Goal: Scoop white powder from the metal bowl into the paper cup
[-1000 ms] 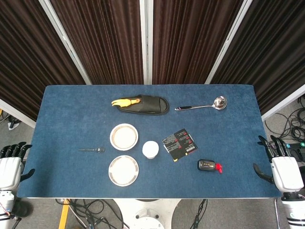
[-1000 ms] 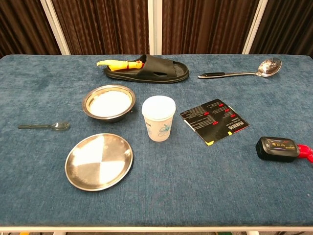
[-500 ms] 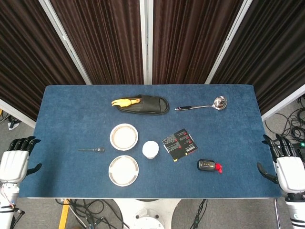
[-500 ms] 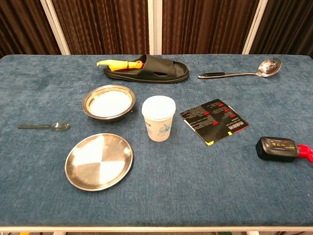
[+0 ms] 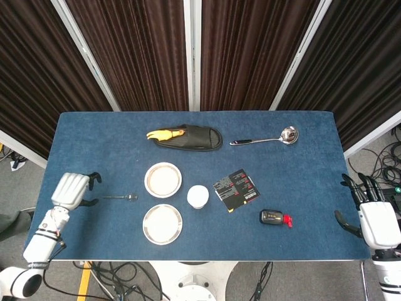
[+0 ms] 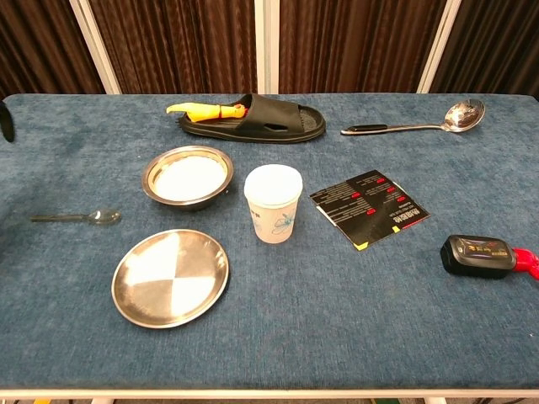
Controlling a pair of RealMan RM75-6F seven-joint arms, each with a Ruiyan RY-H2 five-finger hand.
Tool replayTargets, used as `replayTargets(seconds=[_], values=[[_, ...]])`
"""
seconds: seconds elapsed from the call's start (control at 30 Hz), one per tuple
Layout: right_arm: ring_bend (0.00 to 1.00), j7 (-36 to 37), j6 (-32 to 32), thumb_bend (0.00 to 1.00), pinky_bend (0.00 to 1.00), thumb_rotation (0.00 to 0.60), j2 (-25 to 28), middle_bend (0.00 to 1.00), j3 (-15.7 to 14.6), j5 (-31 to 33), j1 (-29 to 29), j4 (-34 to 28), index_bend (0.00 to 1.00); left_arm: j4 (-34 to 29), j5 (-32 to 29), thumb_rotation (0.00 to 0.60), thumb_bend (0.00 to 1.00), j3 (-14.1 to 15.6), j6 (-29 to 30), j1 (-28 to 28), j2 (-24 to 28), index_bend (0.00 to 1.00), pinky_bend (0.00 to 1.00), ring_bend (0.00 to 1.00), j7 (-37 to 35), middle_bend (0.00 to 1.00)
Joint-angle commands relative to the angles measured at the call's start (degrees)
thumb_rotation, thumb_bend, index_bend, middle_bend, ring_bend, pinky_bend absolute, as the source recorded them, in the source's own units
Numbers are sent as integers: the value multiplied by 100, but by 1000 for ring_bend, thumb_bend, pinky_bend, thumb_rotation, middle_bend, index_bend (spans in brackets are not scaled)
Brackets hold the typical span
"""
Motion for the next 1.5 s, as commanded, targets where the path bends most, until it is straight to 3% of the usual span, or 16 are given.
replayTargets(seconds=[0.03,0.47,0.9,1.5], values=[[0,6,-13,223,80,600,-5,241,-2,12,5,13,74,364,-372,600,223,-52,-443,-289,-418,540,983,794,-6,802],[0,-17,-144,223,80,600,-11,245,-14,105,51,13,73,1125,-1422,600,276,-26,-1115,-582,-1208,540,1000,861,294,884],[0,-78,-157,222,80,600,2,245,-30,162,35,-33,74,1203,-1727,600,367,66,-1301,-665,-1281,541,1000,879,321,913],[0,-88,-184,222,80,600,-7,247,-45,204,28,-39,73,1322,-1975,600,380,105,-1251,-694,-1369,573,1000,882,396,924]])
